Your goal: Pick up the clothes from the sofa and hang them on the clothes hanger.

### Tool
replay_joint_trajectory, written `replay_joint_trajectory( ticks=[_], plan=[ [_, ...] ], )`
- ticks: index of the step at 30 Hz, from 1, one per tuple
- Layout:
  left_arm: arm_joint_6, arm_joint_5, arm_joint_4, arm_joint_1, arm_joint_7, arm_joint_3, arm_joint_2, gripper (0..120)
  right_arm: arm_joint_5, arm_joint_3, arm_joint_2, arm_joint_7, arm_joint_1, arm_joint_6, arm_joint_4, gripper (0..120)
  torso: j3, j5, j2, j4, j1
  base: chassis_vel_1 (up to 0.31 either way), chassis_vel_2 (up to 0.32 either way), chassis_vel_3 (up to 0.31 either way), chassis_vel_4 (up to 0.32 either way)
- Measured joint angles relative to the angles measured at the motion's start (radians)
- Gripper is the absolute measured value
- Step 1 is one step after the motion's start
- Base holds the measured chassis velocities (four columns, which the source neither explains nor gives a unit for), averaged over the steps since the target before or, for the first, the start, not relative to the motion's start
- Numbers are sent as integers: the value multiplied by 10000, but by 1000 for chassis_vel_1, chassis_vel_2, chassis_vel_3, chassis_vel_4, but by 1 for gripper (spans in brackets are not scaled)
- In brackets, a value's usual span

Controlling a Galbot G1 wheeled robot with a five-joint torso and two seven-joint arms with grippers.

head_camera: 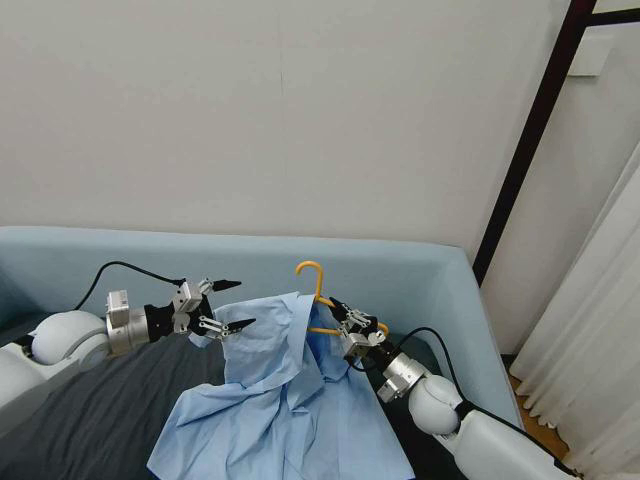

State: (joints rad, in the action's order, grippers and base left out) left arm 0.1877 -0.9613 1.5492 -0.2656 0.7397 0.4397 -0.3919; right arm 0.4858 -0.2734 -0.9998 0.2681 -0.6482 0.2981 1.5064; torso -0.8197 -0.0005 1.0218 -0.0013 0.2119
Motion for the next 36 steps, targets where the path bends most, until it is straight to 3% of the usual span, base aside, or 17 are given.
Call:
replay_joint_trajectory(
  ticks=[10, 13, 17, 23, 28, 31, 33, 36],
  plan=[
    [-517, 203, -1114, 1060, 424, 1197, -778, 91, 173, 62, 186, -143, 32, 242, 134, 5, 0, -2, -1, 3, -1, 0, 0, 0, 0],
    [-560, 290, -1513, 1530, 425, 1698, -999, 91, 864, 236, 125, -257, 58, 947, 30, 5, 0, -1, -1, 1, 0, 0, 0, 0, 0],
    [-645, 292, -1665, 1809, 686, 2146, -1104, 97, 1125, 284, 57, -256, 91, 1191, -1, 5, 0, 0, -1, 0, 0, 0, 0, 0, 0],
    [-722, 335, -1623, 1838, 858, 2458, -1196, 94, 1164, 246, 6, -234, 225, 1220, -56, 5, 0, -2, -1, 4, 0, 0, 0, 0, 0],
    [-767, 308, -1719, 1828, 878, 2510, -1386, 81, 1299, 186, -76, -188, 325, 1304, -147, 5, 1, -2, -1, 0, 0, 0, 0, 0, 0],
    [-769, 303, -1855, 1887, 936, 2533, -1445, 65, 1354, 155, -118, -108, 384, 1389, -263, 5, 1, -1, 0, 1, 0, 0, 0, 0, 0],
    [-767, 303, -1872, 1889, 945, 2535, -1448, 62, 1361, 151, -128, -99, 399, 1414, -302, 5, 1, -1, -1, 1, 0, 0, 0, 0, 0],
    [-754, 317, -1939, 1859, 987, 2538, -1446, 48, 1379, 141, -163, -55, 453, 1481, -421, 5, 1, -1, 1, 1, 0, 0, 0, 0, 0]
  ],
)
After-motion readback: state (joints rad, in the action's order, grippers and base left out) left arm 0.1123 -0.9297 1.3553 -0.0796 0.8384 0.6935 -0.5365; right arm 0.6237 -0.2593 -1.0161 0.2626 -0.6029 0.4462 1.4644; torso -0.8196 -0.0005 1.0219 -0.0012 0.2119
